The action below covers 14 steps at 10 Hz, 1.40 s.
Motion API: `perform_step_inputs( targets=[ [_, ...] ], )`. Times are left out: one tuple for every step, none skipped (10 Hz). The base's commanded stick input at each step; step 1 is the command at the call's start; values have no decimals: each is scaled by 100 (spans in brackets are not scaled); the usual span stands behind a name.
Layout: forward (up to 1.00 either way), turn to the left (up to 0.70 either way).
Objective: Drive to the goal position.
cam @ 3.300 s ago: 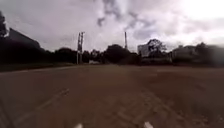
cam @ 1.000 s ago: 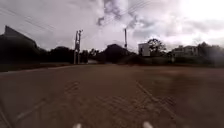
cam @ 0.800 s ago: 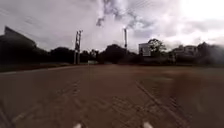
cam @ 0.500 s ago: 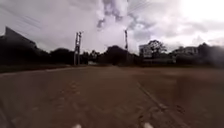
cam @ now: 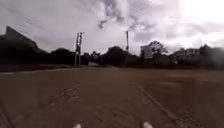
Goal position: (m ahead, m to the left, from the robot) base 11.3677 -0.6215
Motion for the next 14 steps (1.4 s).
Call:
perform_step_inputs(
  targets=[
    [50, 0],
    [50, 0],
    [50, 0],
    [50, 0],
    [50, 0],
    [50, 0],
    [50, 0],
    [50, 0],
    [50, 0],
    [50, 0],
    [50, 0],
    [50, 0],
    [50, 0],
    [50, 0]
  ],
)
